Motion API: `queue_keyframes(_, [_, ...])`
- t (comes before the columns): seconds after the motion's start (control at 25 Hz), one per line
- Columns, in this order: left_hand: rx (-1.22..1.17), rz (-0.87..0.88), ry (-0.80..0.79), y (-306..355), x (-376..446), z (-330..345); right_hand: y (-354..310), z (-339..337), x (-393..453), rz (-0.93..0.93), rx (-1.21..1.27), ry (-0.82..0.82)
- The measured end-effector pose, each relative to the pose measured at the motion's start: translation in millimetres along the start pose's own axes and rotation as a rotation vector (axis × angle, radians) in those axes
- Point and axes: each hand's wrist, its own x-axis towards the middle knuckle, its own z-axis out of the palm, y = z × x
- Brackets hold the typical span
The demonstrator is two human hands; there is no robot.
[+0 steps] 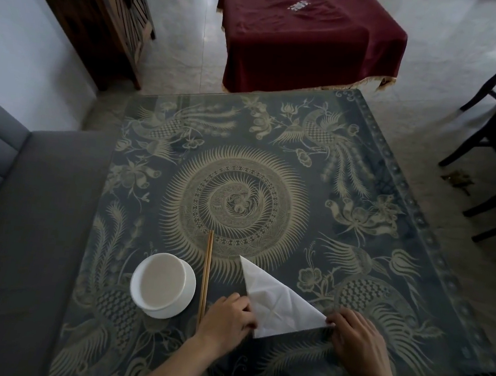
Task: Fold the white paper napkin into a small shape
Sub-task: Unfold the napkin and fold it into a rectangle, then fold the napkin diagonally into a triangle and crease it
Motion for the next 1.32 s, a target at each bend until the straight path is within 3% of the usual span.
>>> queue_keyframes(0.32, [0.020, 0.030, 0.096, 2.9, 6.1, 1.1, -12.6, -6.6, 1.6, 0.111, -0.036, 0.049])
queue_keyframes(0.4, [0.036, 0.095, 0.141, 11.3, 13.9, 0.3, -28.4, -1.5, 4.2, 0.027, -0.044, 0.022])
queue_keyframes(0.56, [0.072, 0.166, 0.008, 31.4, 31.7, 8.1, -52.8, 18.4, 7.4, -0.196, -0.088, -0.127])
queue_keyframes(0.92, [0.203, 0.141, -0.221, 29.3, 39.6, 20.2, -42.7, 33.8, 9.6, -0.252, -0.144, -0.252])
queue_keyframes(1.12, [0.143, -0.018, -0.207, -2.8, 40.3, 15.3, -41.2, 35.0, 9.1, -0.252, -0.154, -0.255])
queue_keyframes(1.32, [0.249, -0.122, -0.191, -42.5, 42.9, -6.1, -30.8, 28.8, 5.8, -0.240, -0.168, -0.273])
